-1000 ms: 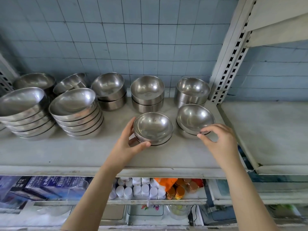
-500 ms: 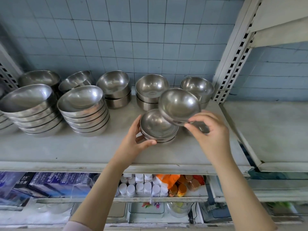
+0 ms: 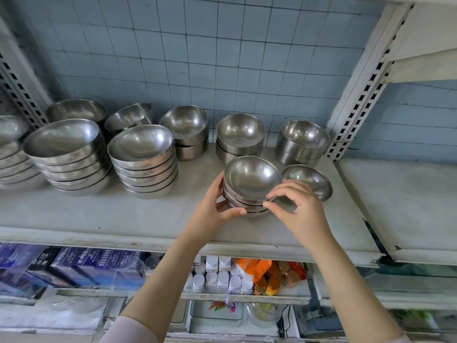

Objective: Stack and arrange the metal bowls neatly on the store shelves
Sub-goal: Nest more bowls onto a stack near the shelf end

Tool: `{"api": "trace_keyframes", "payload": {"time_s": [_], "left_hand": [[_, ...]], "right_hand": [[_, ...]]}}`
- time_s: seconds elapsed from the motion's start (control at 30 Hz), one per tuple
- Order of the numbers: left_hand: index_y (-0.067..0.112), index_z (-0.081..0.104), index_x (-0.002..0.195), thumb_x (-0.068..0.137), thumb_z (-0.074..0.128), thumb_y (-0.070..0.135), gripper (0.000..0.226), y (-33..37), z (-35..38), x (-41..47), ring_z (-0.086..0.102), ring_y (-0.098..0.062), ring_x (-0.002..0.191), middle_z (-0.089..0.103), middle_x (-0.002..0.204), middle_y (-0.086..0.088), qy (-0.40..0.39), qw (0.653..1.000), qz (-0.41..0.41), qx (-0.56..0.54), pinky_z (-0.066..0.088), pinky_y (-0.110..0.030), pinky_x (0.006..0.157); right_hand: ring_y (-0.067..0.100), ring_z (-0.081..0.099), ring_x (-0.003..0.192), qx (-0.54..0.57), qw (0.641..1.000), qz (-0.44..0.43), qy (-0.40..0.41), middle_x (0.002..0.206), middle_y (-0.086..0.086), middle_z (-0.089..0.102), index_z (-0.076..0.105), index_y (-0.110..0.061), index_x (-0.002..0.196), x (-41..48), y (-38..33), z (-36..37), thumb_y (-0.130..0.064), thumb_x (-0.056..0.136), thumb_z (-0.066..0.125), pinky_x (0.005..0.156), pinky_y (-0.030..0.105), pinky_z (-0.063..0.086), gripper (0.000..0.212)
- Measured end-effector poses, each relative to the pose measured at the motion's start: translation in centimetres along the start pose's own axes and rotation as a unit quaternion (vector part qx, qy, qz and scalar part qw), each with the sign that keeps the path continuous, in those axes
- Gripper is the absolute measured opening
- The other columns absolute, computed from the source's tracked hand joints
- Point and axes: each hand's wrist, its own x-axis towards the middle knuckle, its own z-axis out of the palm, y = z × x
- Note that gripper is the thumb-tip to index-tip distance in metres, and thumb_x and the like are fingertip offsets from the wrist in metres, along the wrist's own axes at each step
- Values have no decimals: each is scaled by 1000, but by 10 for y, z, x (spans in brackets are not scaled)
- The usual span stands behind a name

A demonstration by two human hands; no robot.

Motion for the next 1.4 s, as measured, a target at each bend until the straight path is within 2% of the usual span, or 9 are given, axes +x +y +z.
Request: {"api": "trace_keyframes", "payload": {"time_s": [0.17,0.23,0.33,0.5,0.63,0.87,1.17,1.27,1.4], "left_hand": [[41,34,142,74,84,13,89,-3,0,1,50,0,126,54,137,16,-2,1000,-9,-9,44,-11,92],[34,33,146,73,84,13,91,-4,-1,1,49,0,127,53,138,13,-4,1000,-10,-9,43,-9,91],[35,33,147,74,84,13,92,-3,0,1,48,2,127,52,139,13,-1,1000,-13,-5,42,-7,91],[49,37,137,73,83,11,87,-2,1,2,51,3,124,57,132,19,7,1000,-10,3,44,-9,90],[52,38,134,74,83,13,85,-1,1,1,50,4,124,57,130,24,7,1000,-7,10,43,-7,89],[33,35,147,73,84,16,91,-2,0,1,48,1,127,55,135,19,2,1000,-11,10,43,-9,91],[39,35,145,75,82,14,88,0,1,0,49,1,127,55,134,20,-1,1000,-8,17,43,-9,93],[42,35,143,75,82,13,87,1,1,0,48,2,127,55,135,22,-1,1000,-11,12,44,-11,93],[46,37,138,75,82,12,85,2,1,0,51,3,123,57,132,22,3,1000,-13,14,44,-10,90]], "right_hand": [[13,57,114,23,999,38,-32,114,-7,66,71,-17,113,-5,6,-11,-26,77,80,98,29,47,38],[10,55,114,30,997,77,0,118,-9,63,65,-21,121,-9,13,-21,-33,76,78,94,22,47,48],[16,55,113,-6,991,124,49,114,-10,63,63,-21,123,-17,31,-35,-30,78,77,89,27,46,48],[13,52,109,-43,982,180,-30,116,-7,60,66,-19,123,-28,51,-49,-32,82,74,93,29,42,44],[20,57,112,-83,985,142,-53,114,4,68,72,-11,111,-31,55,-49,-23,80,79,97,27,38,35],[20,64,90,-96,989,110,0,87,0,71,74,-8,86,-41,57,-54,-7,77,80,80,20,42,12],[14,59,87,-89,986,23,141,86,-8,65,72,-9,88,-12,21,-71,-12,80,78,82,17,41,10],[9,60,90,-58,989,-34,134,90,-8,66,72,-9,88,4,-2,-66,-15,81,77,89,21,44,10],[9,59,95,-31,992,-78,90,88,-3,70,72,-8,84,15,-25,-44,-14,79,78,93,12,39,10]]}}
